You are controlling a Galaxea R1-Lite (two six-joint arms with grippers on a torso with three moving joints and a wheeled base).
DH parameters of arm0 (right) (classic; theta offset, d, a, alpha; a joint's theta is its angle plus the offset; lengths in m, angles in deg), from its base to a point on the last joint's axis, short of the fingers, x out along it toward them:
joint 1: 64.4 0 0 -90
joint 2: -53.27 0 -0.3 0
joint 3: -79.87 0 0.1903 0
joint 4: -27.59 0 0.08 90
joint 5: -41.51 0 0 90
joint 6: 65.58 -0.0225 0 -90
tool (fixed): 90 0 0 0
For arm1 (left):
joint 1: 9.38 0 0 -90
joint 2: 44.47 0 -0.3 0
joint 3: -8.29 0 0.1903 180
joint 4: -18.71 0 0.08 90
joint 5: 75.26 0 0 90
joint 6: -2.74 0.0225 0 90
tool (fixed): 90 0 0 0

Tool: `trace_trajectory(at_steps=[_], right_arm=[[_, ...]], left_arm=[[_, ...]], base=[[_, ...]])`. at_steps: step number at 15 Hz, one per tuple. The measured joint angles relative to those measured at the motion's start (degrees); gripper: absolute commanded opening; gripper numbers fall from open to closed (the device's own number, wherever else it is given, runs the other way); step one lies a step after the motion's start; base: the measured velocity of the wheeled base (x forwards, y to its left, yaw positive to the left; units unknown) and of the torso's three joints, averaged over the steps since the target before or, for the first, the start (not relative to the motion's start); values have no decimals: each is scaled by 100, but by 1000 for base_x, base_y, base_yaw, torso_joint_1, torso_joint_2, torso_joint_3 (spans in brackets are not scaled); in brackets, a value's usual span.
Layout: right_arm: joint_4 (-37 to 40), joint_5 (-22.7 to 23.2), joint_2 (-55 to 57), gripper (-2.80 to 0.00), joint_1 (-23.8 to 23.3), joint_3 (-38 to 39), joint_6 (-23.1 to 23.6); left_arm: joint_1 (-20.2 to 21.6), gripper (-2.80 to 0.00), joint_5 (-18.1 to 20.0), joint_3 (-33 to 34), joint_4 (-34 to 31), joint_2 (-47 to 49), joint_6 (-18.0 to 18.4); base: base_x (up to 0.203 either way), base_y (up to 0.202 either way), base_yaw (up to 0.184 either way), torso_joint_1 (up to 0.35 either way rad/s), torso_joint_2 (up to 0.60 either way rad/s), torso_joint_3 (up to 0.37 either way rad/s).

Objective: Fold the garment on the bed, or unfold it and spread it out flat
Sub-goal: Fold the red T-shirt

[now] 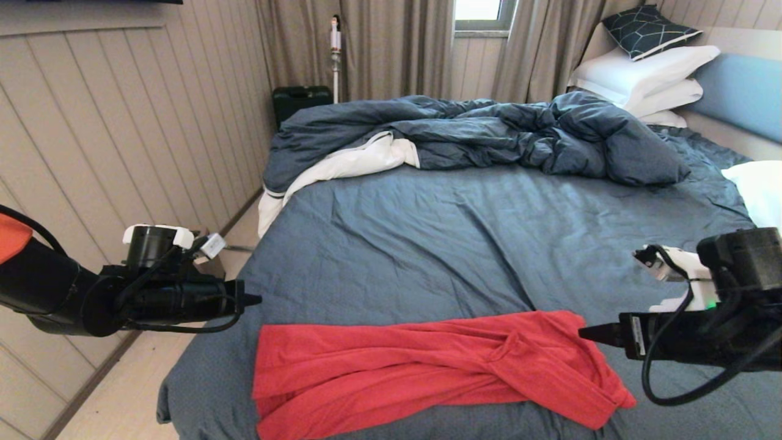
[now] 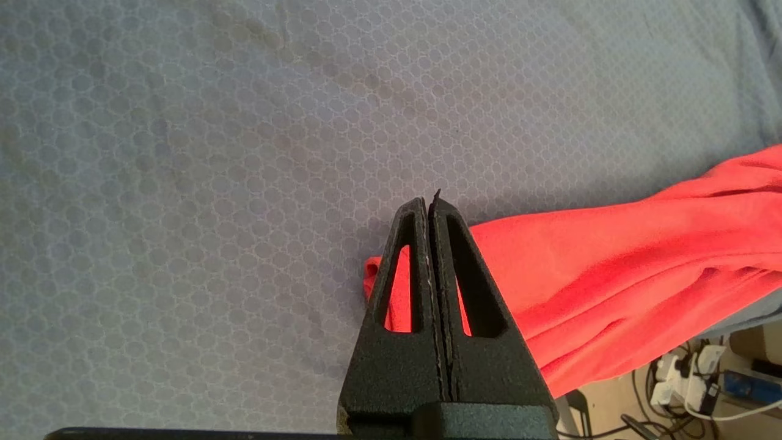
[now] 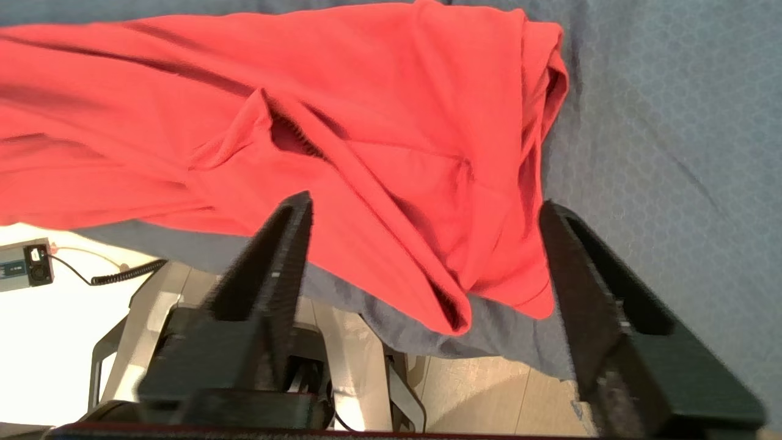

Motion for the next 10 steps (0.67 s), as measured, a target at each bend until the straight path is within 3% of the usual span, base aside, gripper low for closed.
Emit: trace_trajectory(at_steps=[2, 3, 10], right_arm=[[0, -5, 319, 0, -84, -123, 0], [-3, -5, 563, -280, -131, -202, 2], [-3, -5, 1292, -280, -374, -528, 207]], left_arm=[[0, -280, 5, -1, 0, -1, -21], [0, -280, 6, -1, 0, -1, -33], [2, -280, -3, -7, -3, -3, -42]], base=[[0, 0, 0, 0, 0, 0], [0, 0, 0, 0, 0, 0], [0, 0, 0, 0, 0, 0]])
